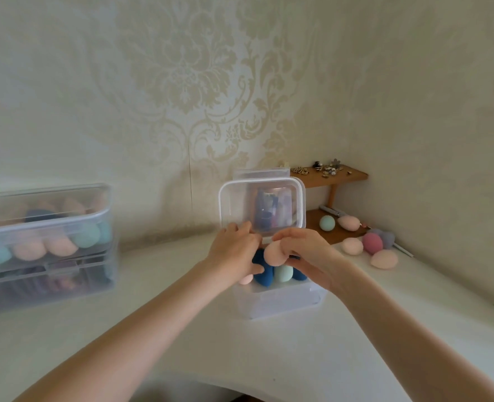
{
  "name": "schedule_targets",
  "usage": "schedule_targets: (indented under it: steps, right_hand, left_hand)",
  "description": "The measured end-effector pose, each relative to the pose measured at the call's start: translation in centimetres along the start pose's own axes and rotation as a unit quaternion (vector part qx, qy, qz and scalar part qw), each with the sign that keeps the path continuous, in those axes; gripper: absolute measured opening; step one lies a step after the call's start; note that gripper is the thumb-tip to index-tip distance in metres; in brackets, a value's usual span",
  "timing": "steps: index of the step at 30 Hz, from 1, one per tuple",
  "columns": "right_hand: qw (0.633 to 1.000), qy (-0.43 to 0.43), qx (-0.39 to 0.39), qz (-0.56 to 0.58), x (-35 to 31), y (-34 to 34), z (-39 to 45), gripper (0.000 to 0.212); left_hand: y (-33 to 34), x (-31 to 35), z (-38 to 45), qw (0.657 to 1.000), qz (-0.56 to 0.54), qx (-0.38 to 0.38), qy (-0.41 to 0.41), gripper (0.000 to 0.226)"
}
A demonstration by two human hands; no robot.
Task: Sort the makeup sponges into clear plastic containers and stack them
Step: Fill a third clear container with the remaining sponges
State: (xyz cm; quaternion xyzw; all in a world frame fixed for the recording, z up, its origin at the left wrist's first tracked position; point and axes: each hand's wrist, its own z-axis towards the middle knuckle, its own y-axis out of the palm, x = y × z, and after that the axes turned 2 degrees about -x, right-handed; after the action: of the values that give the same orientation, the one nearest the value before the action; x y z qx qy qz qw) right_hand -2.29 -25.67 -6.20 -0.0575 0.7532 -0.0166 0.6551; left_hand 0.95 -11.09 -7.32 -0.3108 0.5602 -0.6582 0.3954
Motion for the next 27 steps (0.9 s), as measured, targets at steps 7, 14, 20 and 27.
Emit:
schedule_targets:
  steps: [7, 14, 20, 27]
  right_hand:
    - [0.943, 0.003, -0.149, -0.298, -0.6, 0.7, -0.8, 0.026]
    - [0.875, -0.079, -0.075, -0.471, 0.4, 2.7, 0.8, 0.028]
    - [0.887, -0.056, -0.112, -0.445, 0.0, 2.2, 0.3, 0.022]
    - [0.926, -0.034, -0.127, -0.355, -0.5, 1.5, 0.6, 0.023]
  left_hand:
    - [0.5, 0.2, 0.4, 0.999, 0.008, 0.048, 0.009, 0.028]
    - [-2.3, -2.0, -0.1, 0.967, -0.196, -0.157, 0.031, 0.034]
    - [-2.1, -1.7, 0.2, 0.974, -0.14, -0.175, 0.03, 0.027]
    - [-1.3, -0.3, -0.3, 0.986, -0.098, -0.13, 0.029, 0.048]
